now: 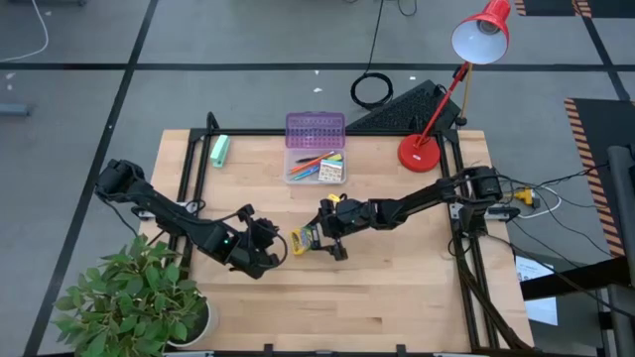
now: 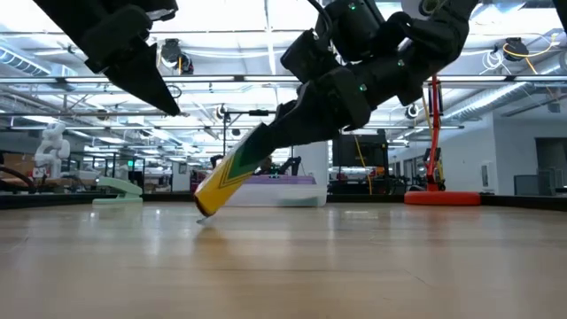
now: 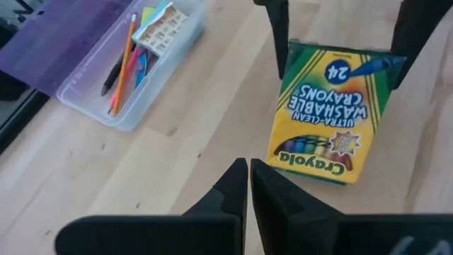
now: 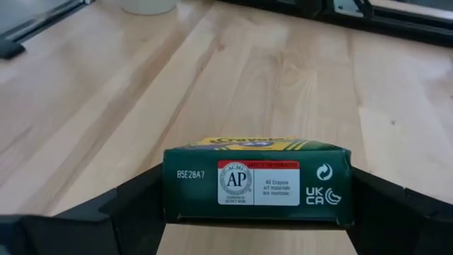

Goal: Pack school essentials
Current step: Put the yellow crayon box into the purple supply box

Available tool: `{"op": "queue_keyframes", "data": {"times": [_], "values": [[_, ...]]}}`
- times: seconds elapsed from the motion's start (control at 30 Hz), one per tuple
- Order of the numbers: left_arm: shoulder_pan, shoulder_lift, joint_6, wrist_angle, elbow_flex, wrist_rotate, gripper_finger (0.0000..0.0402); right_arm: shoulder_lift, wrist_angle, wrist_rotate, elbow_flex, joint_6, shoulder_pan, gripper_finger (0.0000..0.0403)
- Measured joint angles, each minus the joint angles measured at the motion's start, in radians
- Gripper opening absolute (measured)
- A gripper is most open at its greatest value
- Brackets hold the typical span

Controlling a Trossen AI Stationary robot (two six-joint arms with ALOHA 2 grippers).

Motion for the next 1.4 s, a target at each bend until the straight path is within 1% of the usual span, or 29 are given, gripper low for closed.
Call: {"op": "queue_keyframes", "data": {"times": [0.17, 0.23, 0.4, 0.47, 0.53, 0.6, 0.67, 0.83, 0.9, 0.97, 1.03, 1.1, 1.23, 1.33, 1.4], "values": [[0.001, 0.001, -0.042, 0.037, -0.004, -0.004, 0.0024, 0.004, -0.017, 0.0, 0.0, -0.013, 0.0, 0.0345], [0.001, 0.006, -0.026, 0.138, -0.03, -0.006, 0.0024, 0.006, -0.02, 0.0, 0.0, -0.017, 0.0, 0.0345], [-0.002, 0.006, 0.093, 0.501, -0.174, 0.028, 0.0024, 0.006, -0.02, 0.0, 0.0, -0.019, 0.0, 0.0345], [-0.002, 0.006, 0.092, 0.592, -0.235, 0.032, 0.0026, 0.006, -0.023, 0.0, 0.0, -0.019, 0.0, 0.0345], [-0.001, 0.006, 0.081, 0.647, -0.279, 0.046, 0.0038, 0.006, -0.031, 0.0, 0.0, -0.019, 0.0, 0.0345], [-0.004, 0.006, 0.063, 0.671, -0.311, 0.049, 0.0065, 0.006, -0.039, 0.0, 0.0, -0.02, 0.0, 0.0345], [-0.008, 0.006, 0.053, 0.692, -0.337, 0.052, 0.0106, 0.006, -0.039, 0.0, 0.0, -0.023, 0.0, 0.0345], [-0.008, 0.021, 0.076, 0.748, -0.365, 0.051, 0.0237, 0.006, -0.039, 0.0, 0.0, -0.023, 0.0, 0.0345], [-0.006, 0.045, 0.098, 0.78, -0.365, 0.051, 0.0288, 0.006, -0.039, 0.0, 0.0, -0.023, 0.0, 0.0345], [0.0, 0.084, 0.113, 0.846, -0.361, 0.052, 0.0338, 0.006, -0.039, 0.0, 0.0, -0.023, 0.0, 0.0345], [0.003, 0.12, 0.156, 0.898, -0.35, 0.052, 0.038, 0.006, -0.038, 0.0, 0.0, -0.023, 0.0, 0.0345], [0.002, 0.151, 0.199, 0.929, -0.334, 0.052, 0.0393, 0.006, -0.037, 0.0, 0.001, -0.023, 0.0, 0.0345], [0.013, 0.187, 0.198, 0.921, -0.317, 0.025, 0.0386, 0.006, -0.036, 0.0, 0.001, -0.022, 0.0, 0.0345], [0.028, 0.208, 0.186, 0.916, -0.317, 0.028, 0.0397, 0.006, -0.036, 0.0, 0.001, -0.022, 0.0, 0.0345], [0.034, 0.218, 0.201, 0.921, -0.316, 0.045, 0.0396, 0.006, -0.036, 0.0, 0.001, -0.022, 0.0, 0.0345]]}}
